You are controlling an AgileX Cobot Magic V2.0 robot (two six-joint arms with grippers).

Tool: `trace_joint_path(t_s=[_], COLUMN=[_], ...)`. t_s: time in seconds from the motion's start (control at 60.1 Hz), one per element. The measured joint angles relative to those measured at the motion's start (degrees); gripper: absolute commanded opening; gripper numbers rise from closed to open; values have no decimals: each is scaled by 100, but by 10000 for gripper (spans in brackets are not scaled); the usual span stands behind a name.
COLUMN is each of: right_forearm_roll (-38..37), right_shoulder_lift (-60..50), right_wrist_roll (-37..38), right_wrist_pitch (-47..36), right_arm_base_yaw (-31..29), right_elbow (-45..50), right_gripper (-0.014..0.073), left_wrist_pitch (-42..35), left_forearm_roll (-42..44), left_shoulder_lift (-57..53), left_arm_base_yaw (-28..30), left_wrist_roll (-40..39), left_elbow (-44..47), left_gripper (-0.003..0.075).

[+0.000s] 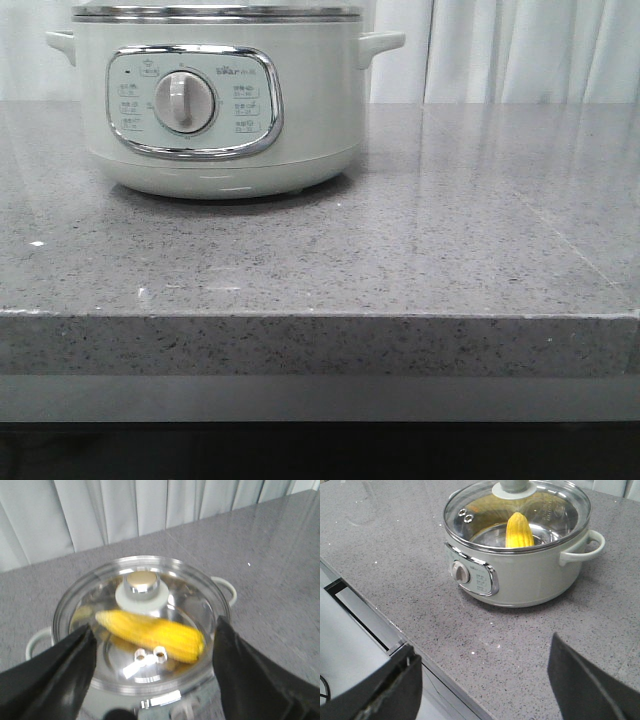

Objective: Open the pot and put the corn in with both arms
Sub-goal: 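Release the lid knob and raise the left gripper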

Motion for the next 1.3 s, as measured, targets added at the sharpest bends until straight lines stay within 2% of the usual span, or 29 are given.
trace_joint_path(t_s=[0.366, 0.599, 0.698, 0.914, 1.014, 1.064, 1.097, 1.297], right_forearm_roll=[0, 0, 0, 0, 0, 0, 0, 0], right_shoulder_lift=[0, 0, 0, 0, 0, 0, 0, 0], right_wrist_roll=[-11, 0, 0, 0, -10, -10, -10, -10], right_wrist_pitch=[0, 0, 0, 35, 35, 35, 35, 37], right_arm_base_yaw=[0, 0, 0, 0, 0, 0, 0, 0], right_elbow=[0, 0, 0, 0, 0, 0, 0, 0], right_gripper=[542, 535, 425, 66, -42, -74, -64, -67], left_wrist_pitch=[-254, -431, -455, -609, -609, -609, -609, -609], left_forearm_roll=[-274, -364, -364, -364, -364, -364, -364, -364], left_shoulder_lift=[-2104, -2642, -2646, -2646, -2646, -2646, -2646, -2646], left_arm_base_yaw=[0, 0, 0, 0, 0, 0, 0, 0], left_wrist_roll=[0, 0, 0, 0, 0, 0, 0, 0], left_elbow=[2392, 2971, 2996, 2996, 2996, 2996, 2996, 2998], left_gripper=[491, 491, 435, 157, 50, 8, -18, -20])
